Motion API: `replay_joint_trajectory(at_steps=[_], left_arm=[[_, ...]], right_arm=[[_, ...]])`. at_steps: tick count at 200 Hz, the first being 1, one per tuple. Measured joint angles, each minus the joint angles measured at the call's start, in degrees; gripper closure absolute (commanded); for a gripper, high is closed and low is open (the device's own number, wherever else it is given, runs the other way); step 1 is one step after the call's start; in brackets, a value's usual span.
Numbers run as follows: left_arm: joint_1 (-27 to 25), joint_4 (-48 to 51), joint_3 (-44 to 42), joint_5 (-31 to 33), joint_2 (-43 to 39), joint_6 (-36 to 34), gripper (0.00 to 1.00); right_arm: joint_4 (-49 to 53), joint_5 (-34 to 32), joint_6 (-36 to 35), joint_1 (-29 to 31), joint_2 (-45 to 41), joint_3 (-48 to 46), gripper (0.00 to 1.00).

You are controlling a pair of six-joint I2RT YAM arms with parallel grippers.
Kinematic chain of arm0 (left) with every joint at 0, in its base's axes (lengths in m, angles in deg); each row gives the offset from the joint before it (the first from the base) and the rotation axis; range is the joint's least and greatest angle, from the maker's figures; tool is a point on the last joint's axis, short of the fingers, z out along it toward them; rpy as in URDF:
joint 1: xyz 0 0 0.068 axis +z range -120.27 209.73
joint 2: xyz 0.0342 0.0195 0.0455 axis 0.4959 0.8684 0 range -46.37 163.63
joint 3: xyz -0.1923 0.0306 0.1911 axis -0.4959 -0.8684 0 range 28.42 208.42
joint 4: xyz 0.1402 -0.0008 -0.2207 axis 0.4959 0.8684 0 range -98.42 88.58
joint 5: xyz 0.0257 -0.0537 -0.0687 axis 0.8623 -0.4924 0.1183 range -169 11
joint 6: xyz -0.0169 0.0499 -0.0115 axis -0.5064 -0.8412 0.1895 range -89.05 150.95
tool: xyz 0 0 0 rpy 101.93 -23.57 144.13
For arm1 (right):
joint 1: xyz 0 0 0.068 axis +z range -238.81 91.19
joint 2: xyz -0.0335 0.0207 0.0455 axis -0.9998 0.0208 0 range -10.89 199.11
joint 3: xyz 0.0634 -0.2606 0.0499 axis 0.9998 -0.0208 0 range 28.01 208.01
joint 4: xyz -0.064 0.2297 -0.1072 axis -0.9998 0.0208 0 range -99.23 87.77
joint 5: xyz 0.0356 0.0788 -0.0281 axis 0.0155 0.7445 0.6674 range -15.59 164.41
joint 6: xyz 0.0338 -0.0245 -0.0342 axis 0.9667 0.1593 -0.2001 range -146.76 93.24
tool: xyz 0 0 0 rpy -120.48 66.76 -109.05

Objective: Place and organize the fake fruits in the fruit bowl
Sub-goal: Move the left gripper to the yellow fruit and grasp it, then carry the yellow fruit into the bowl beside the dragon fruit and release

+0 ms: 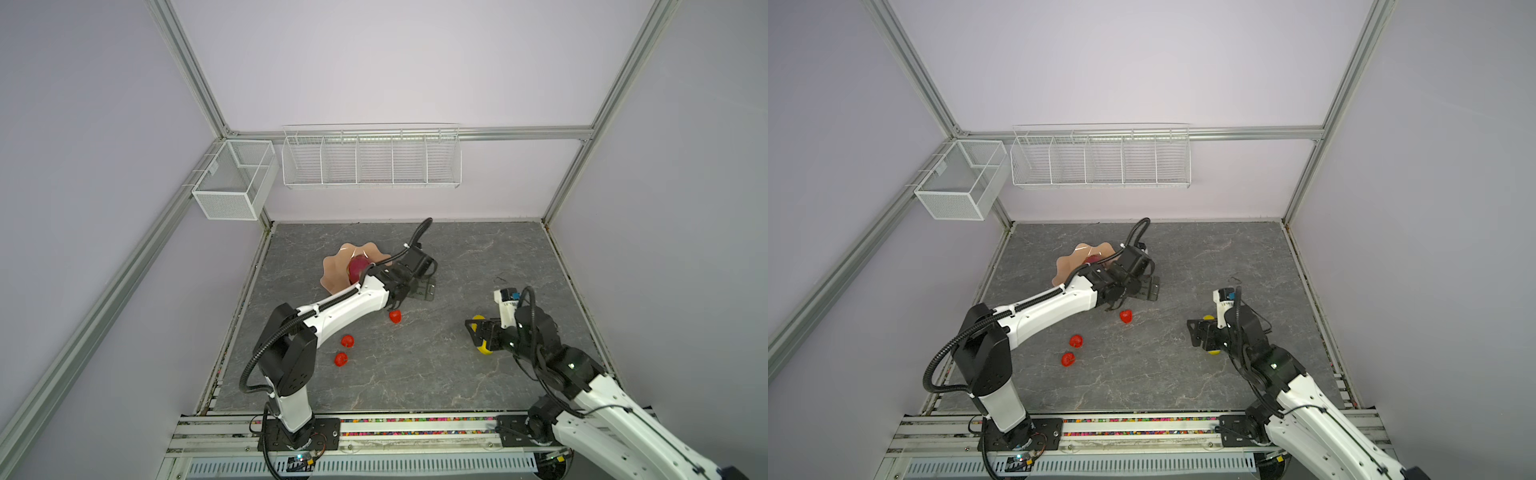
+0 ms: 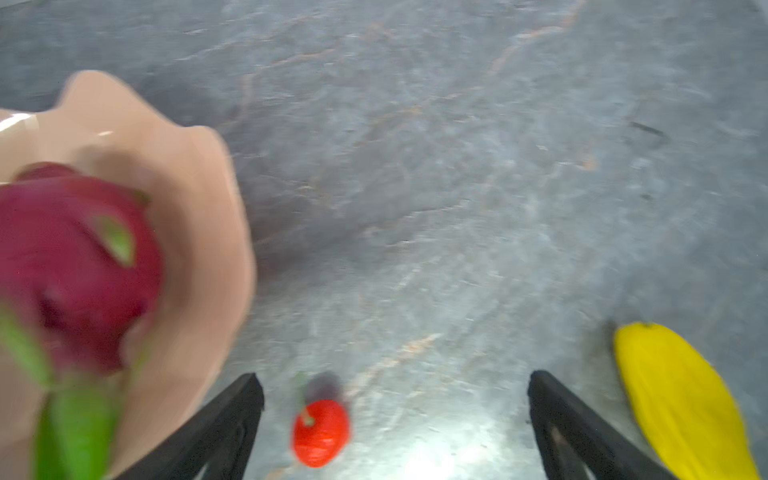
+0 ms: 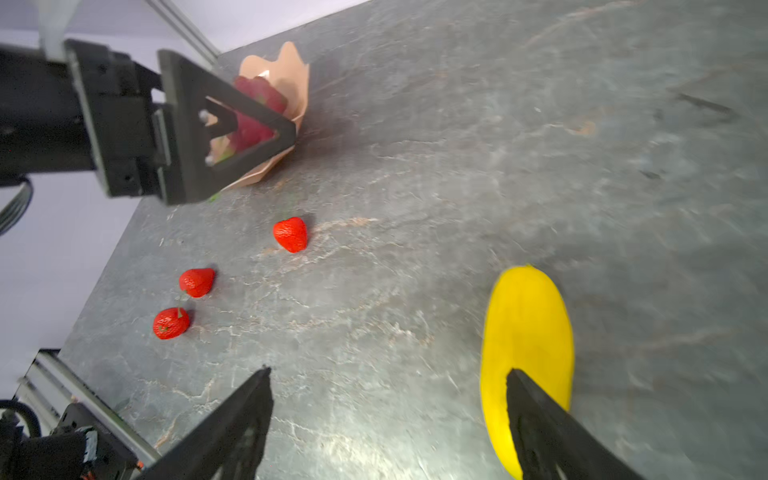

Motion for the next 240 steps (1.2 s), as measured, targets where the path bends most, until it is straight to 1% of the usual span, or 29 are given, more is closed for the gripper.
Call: replay_joint_trajectory(at_steps=[12,36,51,71,97,133,182,206,240], left_arm=[[-4.2,-1.2,1.7,-0.7,2.7,1.9,0.01],[-9.9,-2.5,6.6,-1.2,9.7,5.4,0.00],[-12.5,-3.7,8.8,-2.1,13.6,7.8,0.00],[-14.2,-5.0,9.2,-3.8,16.8,10.6,0.00],[-14.9,-5.6,9.3,-5.5,18.9,13.0,0.00],[-15.0,-5.7,10.4,-5.8,20.3,14.6,0.00],[-15.0,-5.5,16.2,-6.8,23.5,14.7,0.03],[-15.0,-4.9,19.6,-7.1,26.5,15.0,0.07],[-15.2,-3.0,19.9,-7.4,28.6,15.8,0.14]], right_arm=[[5.4,-1.0,2.1,-0.2,-7.5,-1.7,0.12],[11.2,-1.0,5.6,-0.2,-16.7,-4.6,0.12],[13.6,-0.8,7.3,-0.1,-19.4,-6.0,0.12],[15.6,-0.3,8.5,-0.1,-20.1,-6.8,0.12],[16.4,0.1,9.1,0.0,-20.1,-6.8,0.12],[16.7,0.1,9.4,0.1,-20.4,-6.8,0.12],[16.8,0.1,9.4,0.3,-20.7,-6.8,0.12],[16.7,0.2,9.4,0.3,-20.7,-6.8,0.12],[16.7,0.2,9.4,0.3,-20.7,-6.8,0.12]])
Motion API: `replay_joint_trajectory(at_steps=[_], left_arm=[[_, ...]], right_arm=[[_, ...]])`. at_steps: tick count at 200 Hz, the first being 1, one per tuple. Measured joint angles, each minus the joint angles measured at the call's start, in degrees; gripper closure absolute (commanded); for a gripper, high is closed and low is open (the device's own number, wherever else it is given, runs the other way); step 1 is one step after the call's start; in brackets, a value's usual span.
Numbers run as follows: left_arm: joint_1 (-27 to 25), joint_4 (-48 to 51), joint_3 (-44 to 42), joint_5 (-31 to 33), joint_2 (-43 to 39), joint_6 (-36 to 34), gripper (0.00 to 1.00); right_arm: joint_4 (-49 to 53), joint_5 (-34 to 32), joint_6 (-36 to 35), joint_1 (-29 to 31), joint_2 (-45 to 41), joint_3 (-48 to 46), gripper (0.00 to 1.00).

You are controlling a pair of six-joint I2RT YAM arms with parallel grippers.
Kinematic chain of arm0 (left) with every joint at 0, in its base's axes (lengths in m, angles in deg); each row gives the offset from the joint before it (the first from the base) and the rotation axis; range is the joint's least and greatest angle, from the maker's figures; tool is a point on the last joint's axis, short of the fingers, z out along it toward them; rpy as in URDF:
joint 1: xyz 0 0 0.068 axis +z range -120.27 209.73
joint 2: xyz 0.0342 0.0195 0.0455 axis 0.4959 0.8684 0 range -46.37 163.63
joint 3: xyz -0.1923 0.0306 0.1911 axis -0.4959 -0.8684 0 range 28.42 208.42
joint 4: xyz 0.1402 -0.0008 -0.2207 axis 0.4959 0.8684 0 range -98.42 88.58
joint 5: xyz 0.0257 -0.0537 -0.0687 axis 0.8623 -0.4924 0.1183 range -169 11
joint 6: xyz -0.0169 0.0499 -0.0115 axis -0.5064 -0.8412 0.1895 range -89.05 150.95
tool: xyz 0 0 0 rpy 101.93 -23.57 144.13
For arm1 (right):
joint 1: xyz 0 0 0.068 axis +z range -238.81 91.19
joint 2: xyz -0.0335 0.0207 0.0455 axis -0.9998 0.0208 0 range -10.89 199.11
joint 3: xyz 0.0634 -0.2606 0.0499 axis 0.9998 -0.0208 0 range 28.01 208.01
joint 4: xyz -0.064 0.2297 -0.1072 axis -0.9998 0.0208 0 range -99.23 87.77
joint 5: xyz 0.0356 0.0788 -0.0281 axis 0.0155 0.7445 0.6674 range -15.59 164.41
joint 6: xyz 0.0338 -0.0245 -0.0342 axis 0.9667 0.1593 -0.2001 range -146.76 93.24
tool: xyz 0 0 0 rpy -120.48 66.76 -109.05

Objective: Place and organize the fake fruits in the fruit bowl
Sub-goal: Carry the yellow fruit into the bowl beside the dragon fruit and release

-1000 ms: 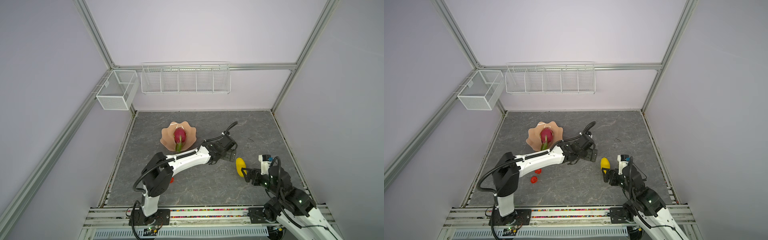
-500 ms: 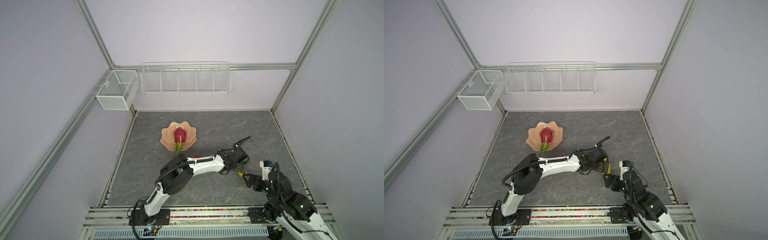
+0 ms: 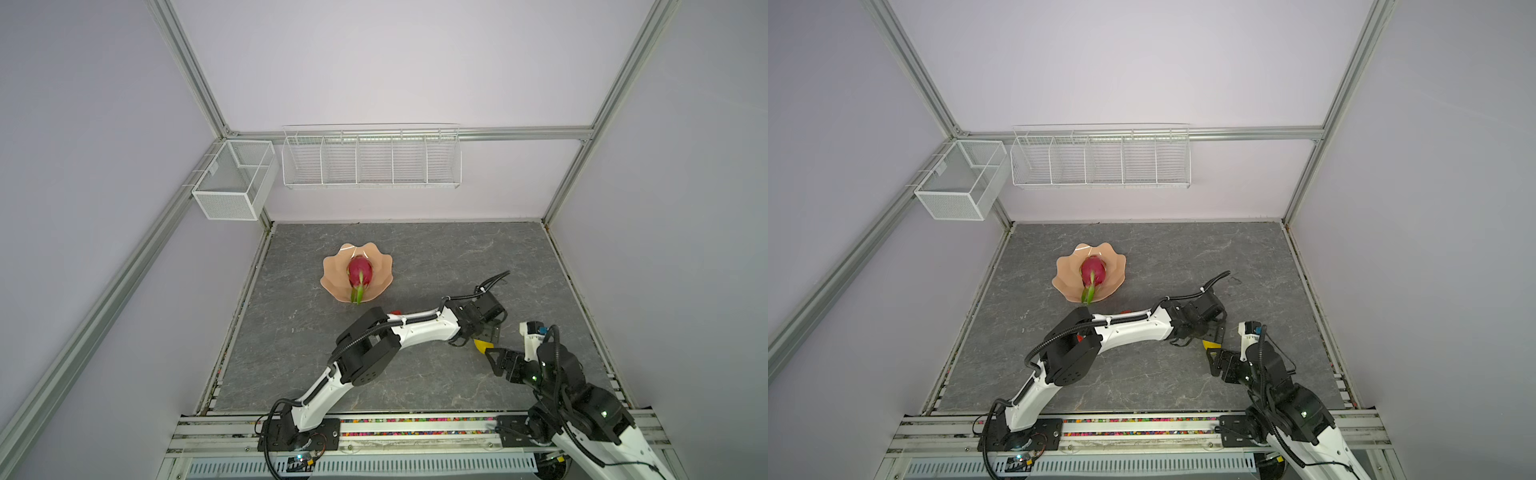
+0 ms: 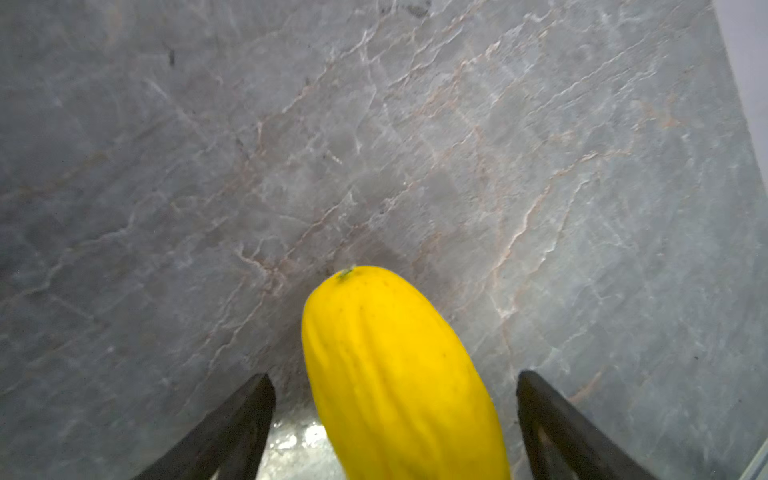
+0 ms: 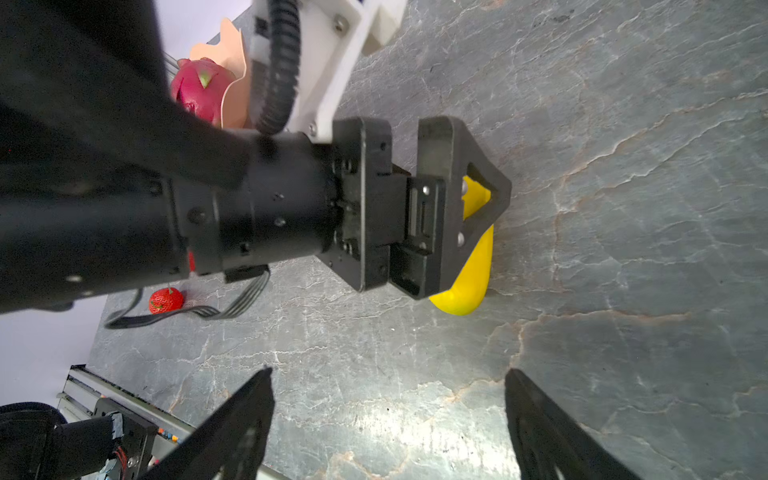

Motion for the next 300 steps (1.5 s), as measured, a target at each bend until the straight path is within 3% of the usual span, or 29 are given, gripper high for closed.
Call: replay_joint_trajectory(at_steps=[56,67,79,124,170,210,246,300], left_arm=[[-0.1,1.6,0.2,1.2,0.1,0.3,0.39],[0.2,0.9,-1.4,1.3,-0.7,0.1,0.49],[0.8,-0.5,-4.4,1.3,-2.5,-0.2,0.53],[7.8,-3.2,-17.7,1.0,-15.6,-1.9,0.54],[17.2,0.0,-22.2,6.7,-30.1,-6.4,0.53],[31.9,3.2,-29.2,9.4,-40.6,-11.0,0.53],[42.3,5.5,-32.9,10.2,-42.3,-14.6,0.53],[49.2,5.4,-33.1,9.8,-36.7,-17.6,0.52]], right_arm=[[-0.5,0.6,0.0,0.0,0.1,-0.1,0.12],[-1.2,1.1,0.0,0.0,0.4,-0.4,0.12],[-2.3,1.8,0.0,0.0,1.6,-0.5,0.12],[-10.0,4.0,-1.3,0.0,10.0,-0.5,0.12],[-20.3,9.0,-3.9,0.9,24.0,2.3,0.12],[-27.8,10.5,-7.4,8.9,38.9,12.0,0.12],[-34.4,10.6,-8.6,14.8,47.4,17.3,0.12],[-36.9,9.0,-8.7,19.3,51.2,17.7,0.12]])
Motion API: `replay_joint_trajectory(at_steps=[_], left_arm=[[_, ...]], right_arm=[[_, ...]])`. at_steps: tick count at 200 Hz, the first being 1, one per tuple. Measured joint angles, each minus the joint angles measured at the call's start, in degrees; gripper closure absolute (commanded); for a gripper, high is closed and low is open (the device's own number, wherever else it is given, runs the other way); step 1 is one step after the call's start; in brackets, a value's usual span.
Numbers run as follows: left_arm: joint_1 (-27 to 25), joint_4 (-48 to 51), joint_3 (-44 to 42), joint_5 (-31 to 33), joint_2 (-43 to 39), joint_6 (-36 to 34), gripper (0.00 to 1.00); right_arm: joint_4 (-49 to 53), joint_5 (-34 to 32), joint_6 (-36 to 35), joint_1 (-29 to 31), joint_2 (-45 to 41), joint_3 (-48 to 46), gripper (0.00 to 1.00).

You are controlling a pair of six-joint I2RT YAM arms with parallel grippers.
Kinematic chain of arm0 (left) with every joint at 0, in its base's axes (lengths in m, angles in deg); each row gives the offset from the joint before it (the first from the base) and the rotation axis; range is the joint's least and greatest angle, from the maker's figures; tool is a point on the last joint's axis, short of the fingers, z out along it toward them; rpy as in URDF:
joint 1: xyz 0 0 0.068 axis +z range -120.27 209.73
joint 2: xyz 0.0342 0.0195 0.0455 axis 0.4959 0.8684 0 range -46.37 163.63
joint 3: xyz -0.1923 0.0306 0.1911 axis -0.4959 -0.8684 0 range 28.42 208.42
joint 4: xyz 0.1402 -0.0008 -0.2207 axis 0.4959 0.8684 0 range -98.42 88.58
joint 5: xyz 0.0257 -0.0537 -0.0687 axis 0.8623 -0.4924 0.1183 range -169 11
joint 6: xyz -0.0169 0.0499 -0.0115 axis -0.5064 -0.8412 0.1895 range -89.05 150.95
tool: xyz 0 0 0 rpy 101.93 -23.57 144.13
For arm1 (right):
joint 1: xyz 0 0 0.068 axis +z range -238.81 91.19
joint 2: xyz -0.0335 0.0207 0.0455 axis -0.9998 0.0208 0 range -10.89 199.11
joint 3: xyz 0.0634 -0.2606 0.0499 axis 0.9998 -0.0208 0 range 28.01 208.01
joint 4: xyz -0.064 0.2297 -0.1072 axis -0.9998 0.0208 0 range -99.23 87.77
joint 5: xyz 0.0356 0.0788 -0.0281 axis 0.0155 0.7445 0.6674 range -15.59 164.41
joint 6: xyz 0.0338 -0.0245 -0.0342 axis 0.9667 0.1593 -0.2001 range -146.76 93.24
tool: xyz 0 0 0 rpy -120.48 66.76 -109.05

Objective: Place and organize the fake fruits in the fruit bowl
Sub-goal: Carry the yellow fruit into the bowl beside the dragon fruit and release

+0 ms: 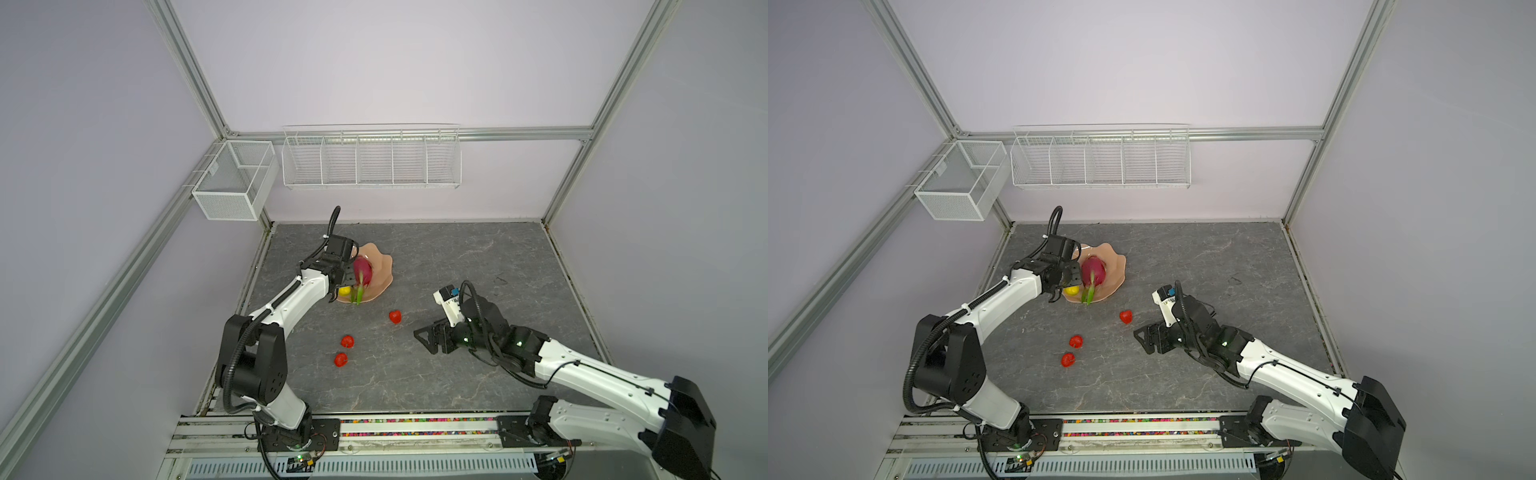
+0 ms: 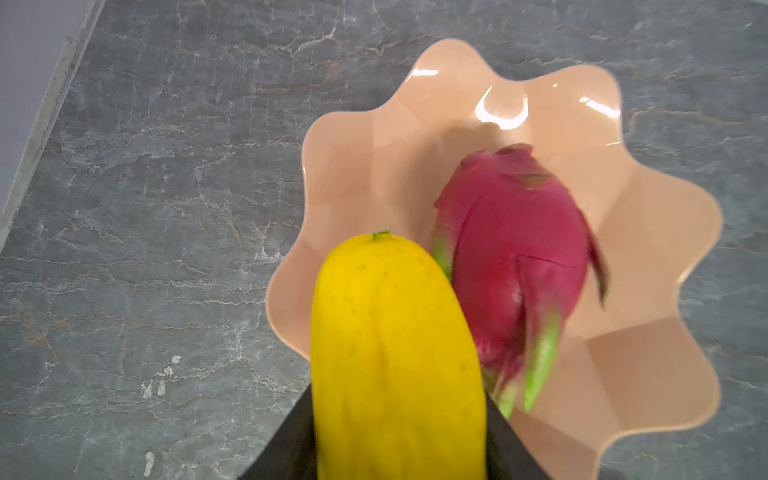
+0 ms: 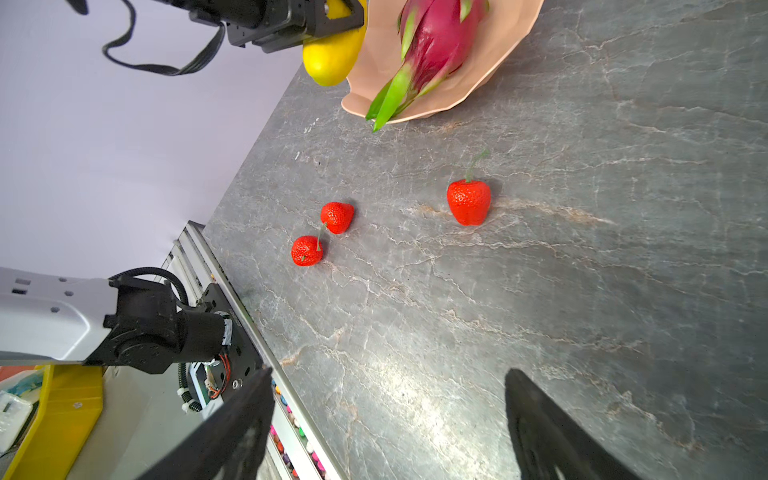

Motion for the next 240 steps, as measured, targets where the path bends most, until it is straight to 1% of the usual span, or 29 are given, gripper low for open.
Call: replay_joint_trajectory(at_steps=[24,47,77,102,134,152,199,219,240], left_arm=[[1.7,-0.3,0.8,0.0,4.5,-1.4,0.52],[2.4,-0.2,4.4,-0.3,9.9,-2.3,0.52],[2.4,-0.5,7.1,-0.2,13.3,-3.4,0.51],[2.4,-0.4,9.7,0.0,15.6,-3.9,0.48],[2.4,-0.3,11.6,0.0,18.1,-4.3,0.40],[2.4,-0.2,11.7,0.1,18.5,-4.2,0.37],[2.4,0.2,11.6,0.1,18.0,-4.3,0.36],[2.4,0.2,10.8,0.1,15.8,-4.3,0.36],[2.4,0.3,9.6,0.0,11.6,-4.3,0.36]], right_arm=[[0.0,-1.1,0.0,0.3,-0.4,0.0,0.12],[0.3,-2.0,-0.4,0.3,-1.1,0.0,0.12],[1.0,-2.9,-0.7,0.3,-1.7,0.0,0.12],[1.2,-3.4,-0.8,0.3,-2.0,0.0,0.12],[1.3,-3.4,-0.9,0.3,-2.0,0.0,0.12],[1.3,-3.4,-1.0,0.3,-2.0,0.1,0.12],[1.4,-3.4,-1.2,0.3,-1.9,0.3,0.12],[1.4,-3.4,-1.2,0.3,-1.9,0.6,0.12],[1.4,-3.3,-1.2,0.3,-1.7,0.7,0.12]])
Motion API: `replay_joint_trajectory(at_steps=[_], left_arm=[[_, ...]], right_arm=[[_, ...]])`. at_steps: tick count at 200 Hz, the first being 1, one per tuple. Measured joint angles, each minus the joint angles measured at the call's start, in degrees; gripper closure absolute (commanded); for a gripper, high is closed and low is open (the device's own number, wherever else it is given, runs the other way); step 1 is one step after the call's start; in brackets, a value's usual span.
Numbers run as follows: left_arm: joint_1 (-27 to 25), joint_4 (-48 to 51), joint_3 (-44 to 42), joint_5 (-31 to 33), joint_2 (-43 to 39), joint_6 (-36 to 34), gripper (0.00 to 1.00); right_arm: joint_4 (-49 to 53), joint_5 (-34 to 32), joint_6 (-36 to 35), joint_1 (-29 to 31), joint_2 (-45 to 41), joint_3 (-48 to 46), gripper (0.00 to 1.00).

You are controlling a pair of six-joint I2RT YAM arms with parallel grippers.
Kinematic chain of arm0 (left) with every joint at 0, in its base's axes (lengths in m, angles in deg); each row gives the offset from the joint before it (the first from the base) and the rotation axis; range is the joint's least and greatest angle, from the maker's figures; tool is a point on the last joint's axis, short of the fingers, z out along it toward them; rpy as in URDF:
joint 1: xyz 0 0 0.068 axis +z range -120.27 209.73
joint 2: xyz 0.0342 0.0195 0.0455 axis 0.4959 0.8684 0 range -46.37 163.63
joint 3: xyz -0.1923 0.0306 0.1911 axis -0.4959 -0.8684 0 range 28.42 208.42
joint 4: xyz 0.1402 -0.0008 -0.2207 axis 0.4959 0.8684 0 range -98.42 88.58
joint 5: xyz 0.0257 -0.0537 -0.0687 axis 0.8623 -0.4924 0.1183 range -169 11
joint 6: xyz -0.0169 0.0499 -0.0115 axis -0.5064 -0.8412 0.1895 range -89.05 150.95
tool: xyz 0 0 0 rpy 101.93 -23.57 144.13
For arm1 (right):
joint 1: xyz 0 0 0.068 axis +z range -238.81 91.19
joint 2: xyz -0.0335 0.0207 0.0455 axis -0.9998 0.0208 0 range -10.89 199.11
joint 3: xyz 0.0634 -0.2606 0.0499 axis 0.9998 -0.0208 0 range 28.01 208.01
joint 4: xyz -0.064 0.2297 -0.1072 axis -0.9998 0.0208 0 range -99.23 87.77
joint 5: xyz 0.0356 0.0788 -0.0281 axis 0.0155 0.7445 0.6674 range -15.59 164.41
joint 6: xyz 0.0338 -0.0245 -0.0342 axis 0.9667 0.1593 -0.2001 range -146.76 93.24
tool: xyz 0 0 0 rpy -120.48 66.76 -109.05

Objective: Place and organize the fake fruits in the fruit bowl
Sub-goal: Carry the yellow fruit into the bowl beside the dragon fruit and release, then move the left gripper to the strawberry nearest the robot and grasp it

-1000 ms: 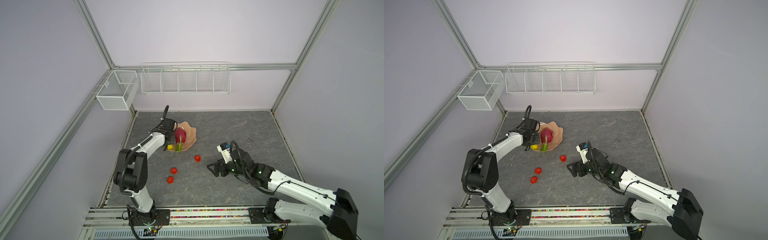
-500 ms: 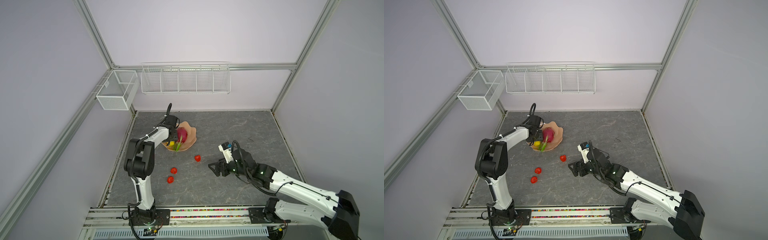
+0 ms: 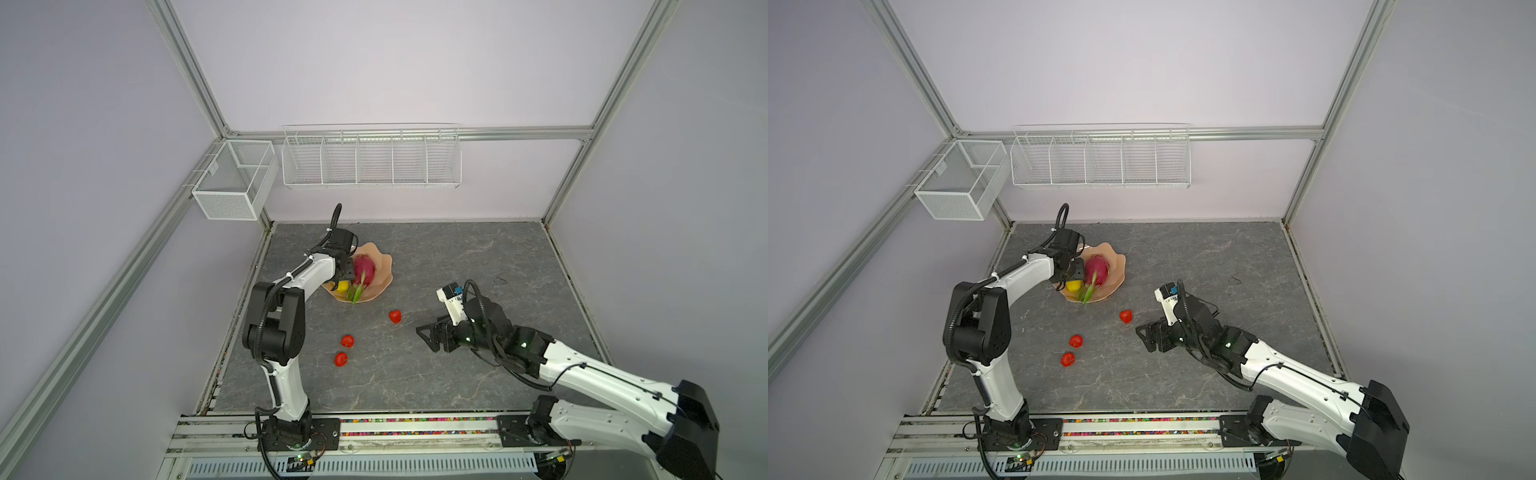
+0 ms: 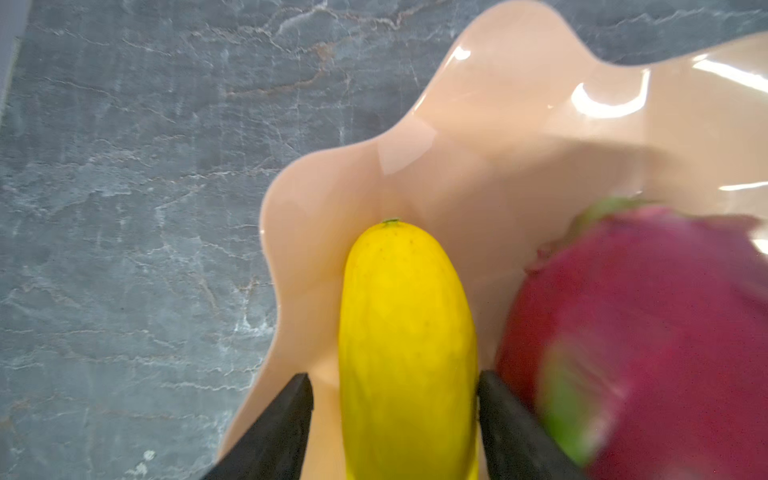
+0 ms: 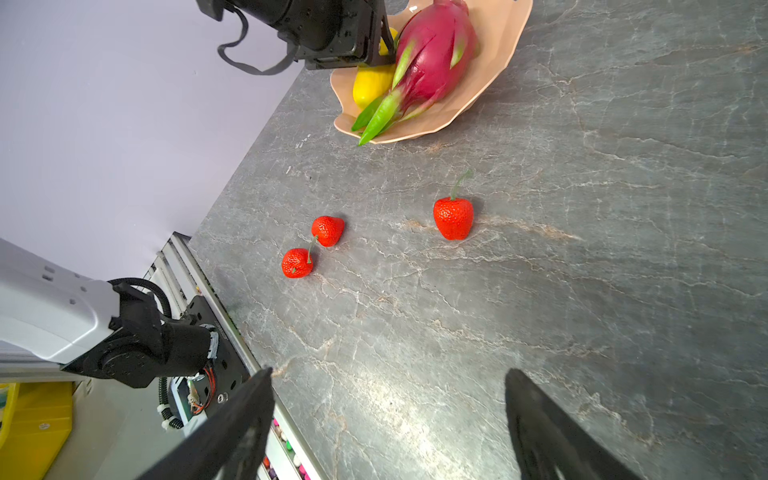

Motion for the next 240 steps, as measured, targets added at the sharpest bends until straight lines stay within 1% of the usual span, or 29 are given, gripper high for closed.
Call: replay_joint_trajectory(at_steps=[37,50,65,81,99,115,129,153,174,208,221,240], left_arm=[[0.0,-0.3,-2.8,-0.6,-7.7,0.3,0.36],[-0.1,-0.7,-5.7,-1.4,-10.6,0.7,0.36],[-0.7,-0.9,-10.9,-2.1,-14.6,1.4,0.36],[-3.2,-0.3,-17.4,-2.7,-19.8,2.8,0.36],[-8.0,0.6,-25.1,-3.0,-26.4,5.3,0.36],[-12.2,1.7,-32.0,-4.5,-33.2,8.3,0.36],[-14.1,2.9,-37.1,-5.6,-38.1,11.0,0.37],[-15.3,4.3,-44.1,-7.3,-44.0,14.7,0.37],[-15.7,4.6,-47.1,-8.9,-45.9,16.2,0.36],[-15.8,3.7,-47.0,-9.5,-46.7,17.3,0.36],[-15.8,3.4,-46.5,-9.3,-46.3,17.4,0.36],[-15.8,2.7,-44.9,-9.2,-43.5,17.4,0.37]], right_arm=[[0.0,0.0,0.0,0.0,0.1,0.0,0.12],[0.0,0.0,0.0,0.0,0.1,0.0,0.12],[-0.1,0.0,0.0,0.1,0.1,-0.3,0.12],[-0.5,0.1,0.1,0.5,0.1,-1.6,0.12],[-1.0,0.2,0.1,1.8,0.1,-4.0,0.12],[-1.1,0.2,0.1,4.3,0.5,-5.4,0.12],[-1.5,0.0,0.1,7.3,1.6,-5.6,0.12],[-3.3,-0.7,0.1,11.9,4.0,-5.6,0.12],[-5.0,-1.4,0.3,14.6,6.7,-5.4,0.12],[-6.4,-2.2,0.7,15.7,9.5,-4.9,0.12],[-6.7,-2.5,0.8,15.8,9.6,-4.9,0.12],[-6.9,-2.9,0.9,16.0,9.6,-4.7,0.12]])
